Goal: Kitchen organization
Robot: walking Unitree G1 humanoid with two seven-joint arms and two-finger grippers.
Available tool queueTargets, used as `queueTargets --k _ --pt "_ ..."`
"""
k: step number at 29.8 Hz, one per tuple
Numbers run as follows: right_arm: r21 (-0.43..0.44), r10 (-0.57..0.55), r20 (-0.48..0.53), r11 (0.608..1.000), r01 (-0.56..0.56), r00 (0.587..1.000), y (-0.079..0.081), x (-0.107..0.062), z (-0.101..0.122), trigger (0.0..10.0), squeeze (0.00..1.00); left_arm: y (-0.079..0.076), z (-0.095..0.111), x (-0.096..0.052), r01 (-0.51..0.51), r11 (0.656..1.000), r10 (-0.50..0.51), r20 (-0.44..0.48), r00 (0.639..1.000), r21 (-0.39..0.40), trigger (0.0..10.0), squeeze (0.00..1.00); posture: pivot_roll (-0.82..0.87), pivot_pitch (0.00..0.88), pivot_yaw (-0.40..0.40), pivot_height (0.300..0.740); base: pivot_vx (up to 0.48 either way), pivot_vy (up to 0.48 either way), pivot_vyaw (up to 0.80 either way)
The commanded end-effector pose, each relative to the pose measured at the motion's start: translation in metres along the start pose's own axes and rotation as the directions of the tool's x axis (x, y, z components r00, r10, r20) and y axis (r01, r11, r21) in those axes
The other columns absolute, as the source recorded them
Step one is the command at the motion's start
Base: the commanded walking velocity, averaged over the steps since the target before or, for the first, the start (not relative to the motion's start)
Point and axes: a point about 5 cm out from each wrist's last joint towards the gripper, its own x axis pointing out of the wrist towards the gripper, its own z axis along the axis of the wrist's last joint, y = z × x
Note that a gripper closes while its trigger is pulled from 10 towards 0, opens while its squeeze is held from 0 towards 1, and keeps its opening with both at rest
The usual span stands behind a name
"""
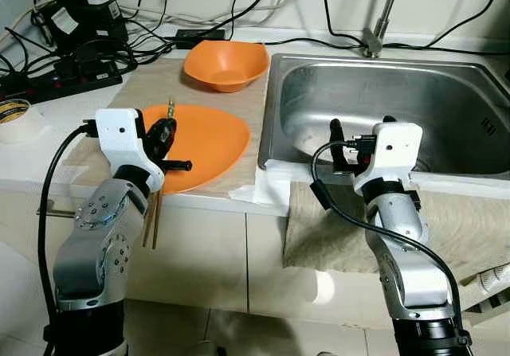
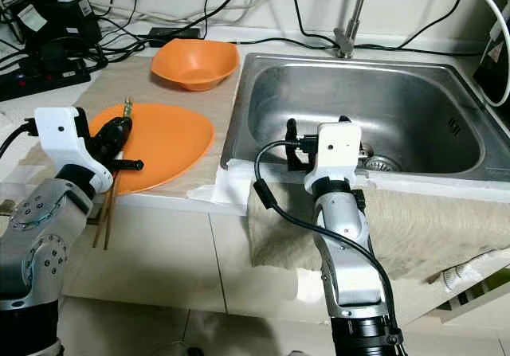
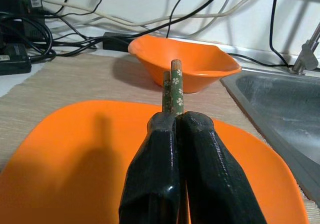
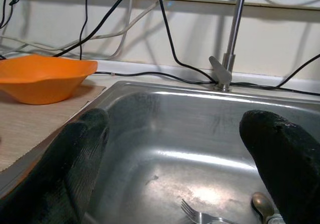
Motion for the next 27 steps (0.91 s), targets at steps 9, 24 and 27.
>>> queueTargets --k 9,24,27 --pt "0.003 0.021 -0.033 1.0 -0.021 0.999 0.0039 -0.0003 -0.0065 10.0 0.0 -0.0081 0.0014 0.0038 0.026 1.0 -0.026 0.003 1.0 0.008 0.0 0.0 -0.01 0.0 0.028 0.732 0.0 0.0 0.0" --pt "0.01 0.025 -0.049 1.0 -0.025 0.998 0.0049 -0.001 -0.0102 10.0 0.0 -0.011 0.0042 0.0061 0.031 0.998 -0.03 0.028 0.999 -0.052 0.0 0.0 -0.01 0.0 0.027 0.732 0.0 -0.196 0.0" --pt "0.011 0.027 -0.051 1.0 -0.027 0.998 0.0052 -0.0012 -0.0105 10.0 0.0 -0.0112 0.0045 0.0063 0.031 0.997 -0.029 0.03 0.999 -0.064 0.0 0.0 -0.01 0.0 0.026 0.732 0.0 0.0 0.0"
